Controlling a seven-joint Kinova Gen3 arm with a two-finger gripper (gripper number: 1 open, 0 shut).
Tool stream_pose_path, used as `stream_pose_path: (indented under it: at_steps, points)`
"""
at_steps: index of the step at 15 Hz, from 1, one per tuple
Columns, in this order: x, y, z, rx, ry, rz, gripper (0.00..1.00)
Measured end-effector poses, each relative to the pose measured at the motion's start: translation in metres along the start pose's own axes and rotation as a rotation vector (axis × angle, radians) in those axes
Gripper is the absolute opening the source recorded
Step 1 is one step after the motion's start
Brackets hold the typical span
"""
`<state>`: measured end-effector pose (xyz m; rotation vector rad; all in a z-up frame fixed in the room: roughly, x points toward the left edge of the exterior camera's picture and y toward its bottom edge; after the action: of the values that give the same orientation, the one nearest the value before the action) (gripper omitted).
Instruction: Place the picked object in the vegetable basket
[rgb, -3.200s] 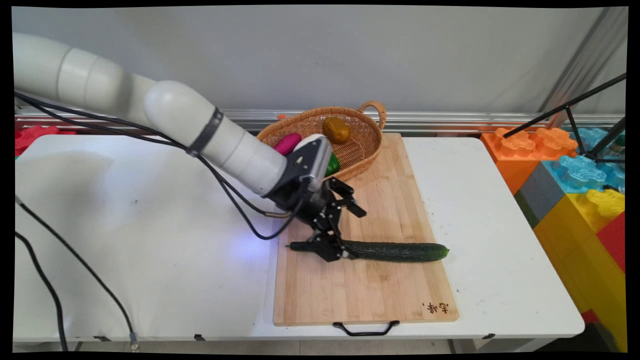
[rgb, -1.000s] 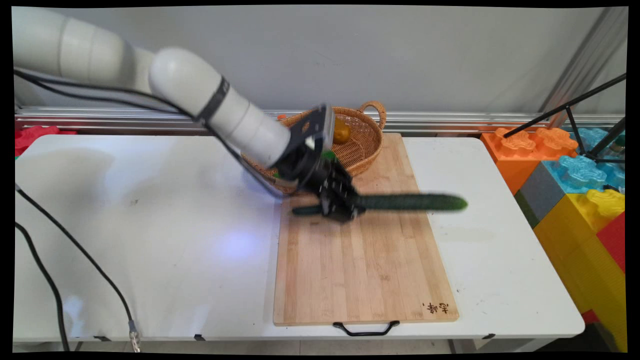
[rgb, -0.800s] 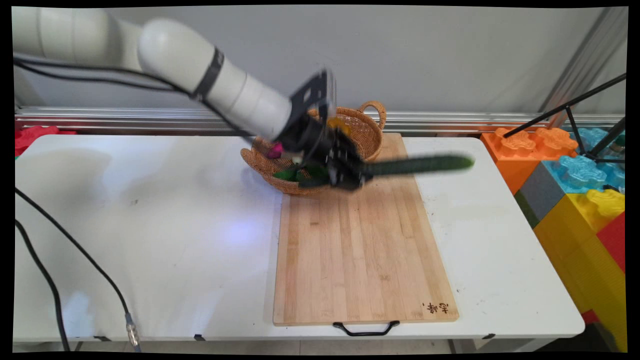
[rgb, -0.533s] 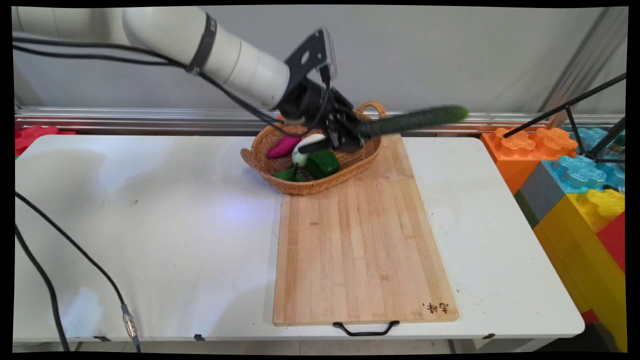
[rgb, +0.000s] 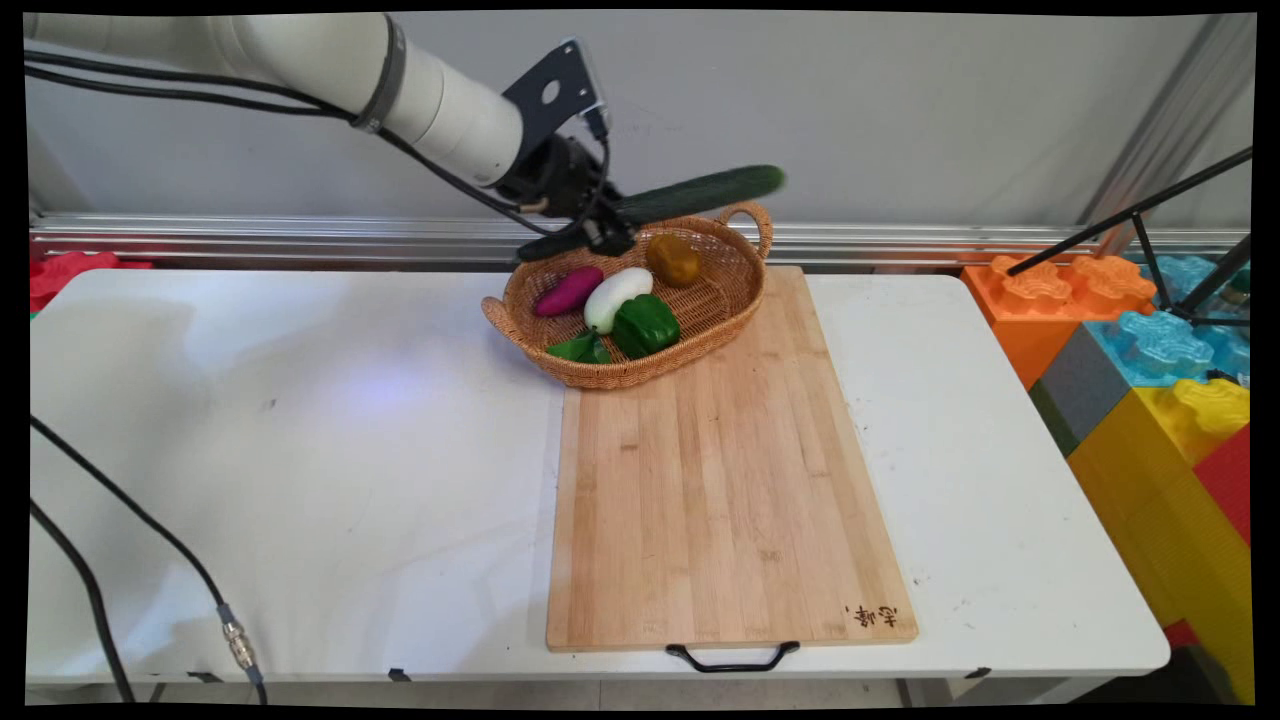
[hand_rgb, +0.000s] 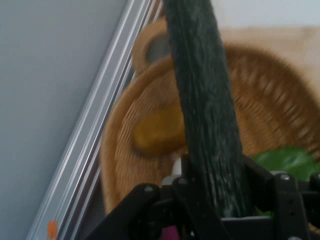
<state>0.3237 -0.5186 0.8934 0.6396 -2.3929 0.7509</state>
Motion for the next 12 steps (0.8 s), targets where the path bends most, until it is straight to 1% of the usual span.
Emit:
stream_pose_path:
  at_steps: [1, 3, 5, 7, 8, 10, 12]
  points:
    - [-0.010, -0.005, 0.005, 0.016, -0.027, -0.021, 0.00]
    - [-0.025, -0.011, 0.016, 0.029, -0.062, -0.051, 0.00]
    - [-0.043, -0.018, 0.030, 0.032, -0.097, -0.094, 0.00]
    - [-0.053, -0.022, 0.039, 0.031, -0.112, -0.122, 0.00]
    - [-0.056, -0.023, 0.042, 0.029, -0.116, -0.131, 1.00]
    - [-0.062, -0.025, 0.047, 0.021, -0.120, -0.150, 1.00]
    - [-0.062, -0.024, 0.051, 0.001, -0.113, -0.166, 1.00]
